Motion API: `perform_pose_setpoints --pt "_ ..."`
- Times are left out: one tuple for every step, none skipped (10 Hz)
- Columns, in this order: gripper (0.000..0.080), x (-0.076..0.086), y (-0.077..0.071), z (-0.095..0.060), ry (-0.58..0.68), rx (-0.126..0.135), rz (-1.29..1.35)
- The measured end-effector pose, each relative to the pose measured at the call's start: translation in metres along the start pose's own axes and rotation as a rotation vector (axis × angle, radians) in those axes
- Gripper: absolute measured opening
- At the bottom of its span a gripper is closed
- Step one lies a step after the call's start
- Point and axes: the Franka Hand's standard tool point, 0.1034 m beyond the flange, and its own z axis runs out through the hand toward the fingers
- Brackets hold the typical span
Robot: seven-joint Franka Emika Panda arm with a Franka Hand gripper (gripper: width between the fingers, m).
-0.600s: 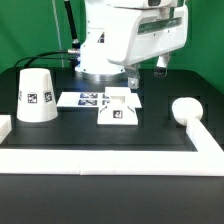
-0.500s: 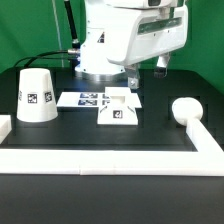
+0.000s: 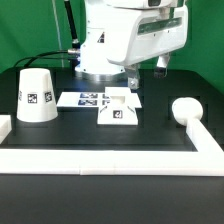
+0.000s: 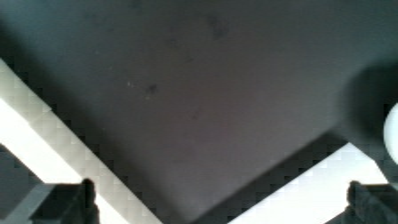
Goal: Assemble lamp
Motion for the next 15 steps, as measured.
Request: perform_pose_setpoints --pt "0.07 0.0 0.0 0.0 0.0 0.0 0.0" --pt "0.07 0.0 0.0 0.0 0.0 0.0 0.001" --pt "0.07 -0.006 0.0 0.001 -0.002 -0.001 0.025" --pt "0.07 -0.014 -0.005 0.002 -0.004 -0.002 0.058" --pt "0.07 -0.021 -0.011 0.004 -0.005 -0.003 0.071" --pt "0.07 -0.029 -0.015 0.006 -0.002 -0.008 0.139" --pt "0.07 -0.036 -0.02 0.009 0.001 -0.011 0.227" --pt "0.07 -0.042 -0.023 0.013 0.003 -0.007 0.282" --pt "0.07 -0.044 -0.024 0.015 0.004 0.0 0.346" --pt "0.07 -0.043 -0.024 0.015 0.006 0.0 0.39" --pt "0.07 -0.042 -0.025 0.015 0.006 0.0 0.469" --pt "0.07 -0.042 -0.025 0.015 0.005 0.001 0.52" --pt "0.07 -0.042 -0.025 0.015 0.005 0.001 0.545" --pt "0.07 -0.042 -0.026 0.016 0.005 0.005 0.648" --pt "0.07 -0.045 -0.027 0.017 0.002 0.009 0.738"
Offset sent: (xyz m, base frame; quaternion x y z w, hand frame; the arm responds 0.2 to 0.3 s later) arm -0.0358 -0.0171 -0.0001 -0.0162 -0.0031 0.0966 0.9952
